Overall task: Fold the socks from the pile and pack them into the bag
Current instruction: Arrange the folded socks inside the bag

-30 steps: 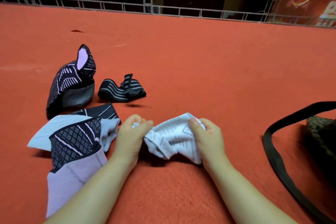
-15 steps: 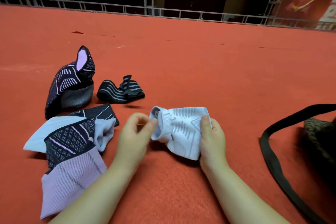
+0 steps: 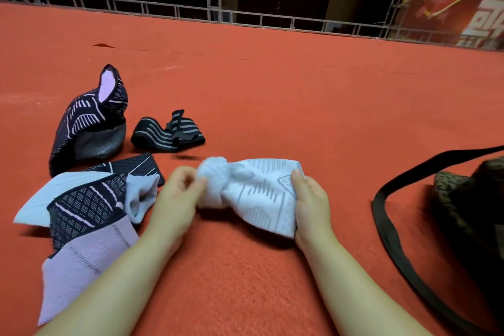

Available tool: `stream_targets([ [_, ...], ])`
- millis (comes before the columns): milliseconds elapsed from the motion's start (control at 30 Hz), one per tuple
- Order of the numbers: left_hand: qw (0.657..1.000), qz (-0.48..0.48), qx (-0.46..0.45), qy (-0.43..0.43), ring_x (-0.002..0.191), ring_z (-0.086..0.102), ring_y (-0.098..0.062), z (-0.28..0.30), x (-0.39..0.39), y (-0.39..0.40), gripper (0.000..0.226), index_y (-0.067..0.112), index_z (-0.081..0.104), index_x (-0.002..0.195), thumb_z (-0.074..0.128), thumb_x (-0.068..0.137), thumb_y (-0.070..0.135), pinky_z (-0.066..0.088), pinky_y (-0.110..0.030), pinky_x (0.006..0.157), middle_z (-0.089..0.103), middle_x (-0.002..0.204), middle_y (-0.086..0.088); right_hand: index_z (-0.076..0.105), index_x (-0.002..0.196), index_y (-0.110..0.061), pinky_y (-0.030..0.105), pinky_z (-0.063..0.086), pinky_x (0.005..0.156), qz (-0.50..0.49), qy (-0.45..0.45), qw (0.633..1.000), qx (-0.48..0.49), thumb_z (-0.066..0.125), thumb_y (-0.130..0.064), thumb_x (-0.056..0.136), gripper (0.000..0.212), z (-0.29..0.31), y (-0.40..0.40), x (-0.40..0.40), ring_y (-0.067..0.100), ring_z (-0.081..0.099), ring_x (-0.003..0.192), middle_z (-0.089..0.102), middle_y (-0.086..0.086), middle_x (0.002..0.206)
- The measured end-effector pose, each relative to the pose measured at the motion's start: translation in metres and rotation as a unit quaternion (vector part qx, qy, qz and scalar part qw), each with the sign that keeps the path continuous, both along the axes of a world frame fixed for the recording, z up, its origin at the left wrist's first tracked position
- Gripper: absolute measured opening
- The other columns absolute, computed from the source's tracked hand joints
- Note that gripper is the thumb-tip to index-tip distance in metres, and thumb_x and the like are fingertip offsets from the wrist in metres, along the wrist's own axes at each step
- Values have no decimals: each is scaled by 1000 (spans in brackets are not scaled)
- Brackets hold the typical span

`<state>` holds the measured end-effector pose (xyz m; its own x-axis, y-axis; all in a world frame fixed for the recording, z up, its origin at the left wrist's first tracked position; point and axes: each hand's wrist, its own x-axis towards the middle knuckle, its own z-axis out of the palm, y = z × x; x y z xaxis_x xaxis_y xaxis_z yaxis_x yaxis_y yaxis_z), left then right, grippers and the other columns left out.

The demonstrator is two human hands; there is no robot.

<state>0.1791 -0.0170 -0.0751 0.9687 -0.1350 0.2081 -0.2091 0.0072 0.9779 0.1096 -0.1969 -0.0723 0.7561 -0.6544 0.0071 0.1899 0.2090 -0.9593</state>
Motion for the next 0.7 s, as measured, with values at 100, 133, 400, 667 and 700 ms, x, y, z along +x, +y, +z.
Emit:
stream_targets([
  [100, 994, 72, -86, 18, 75, 50, -16, 7, 11, 10, 13, 27, 52, 79, 50, 92, 26, 46, -35, 67, 52, 78, -3, 62, 80, -5, 33, 48, 66, 146, 77, 986, 8, 63, -23, 86, 19, 6, -27, -8, 24, 61, 68, 65, 16, 78],
  [133, 993, 79, -82, 19, 79, 49, -19, 8, 12, 12, 11, 28, 53, 79, 50, 89, 31, 44, -39, 72, 53, 81, -2, 64, 85, -2, 33, 46, 64, 260, 120, 958, -2, 69, -31, 79, 30, 9, -34, -16, 26, 59, 71, 62, 21, 79],
  [400, 998, -6, -47, 46, 55, 44, 0, 9, 2, 10, 23, 18, 50, 69, 63, 86, 27, 38, -20, 57, 49, 57, 13, 57, 83, -12, 22, 42, 45, 314, 191, 927, -79, 44, -69, 67, 61, 19, -40, -22, 12, 50, 48, 53, 1, 62],
  [667, 995, 91, 37, -16, 50, 43, 1, 4, 7, 8, 15, 23, 53, 80, 67, 84, 18, 36, -9, 50, 46, 57, 13, 69, 105, -6, 37, 52, 88, 466, 166, 859, -130, 65, -23, 77, 33, 10, -8, -24, 26, 66, 95, 70, 16, 106],
  [700, 994, 98, 34, -19, 57, 45, 1, 2, 8, 8, 15, 23, 53, 83, 67, 84, 17, 37, -8, 56, 50, 66, 11, 67, 107, -4, 36, 53, 85, 447, 139, 879, -93, 65, -22, 77, 36, 9, -9, -23, 25, 67, 93, 70, 16, 106],
])
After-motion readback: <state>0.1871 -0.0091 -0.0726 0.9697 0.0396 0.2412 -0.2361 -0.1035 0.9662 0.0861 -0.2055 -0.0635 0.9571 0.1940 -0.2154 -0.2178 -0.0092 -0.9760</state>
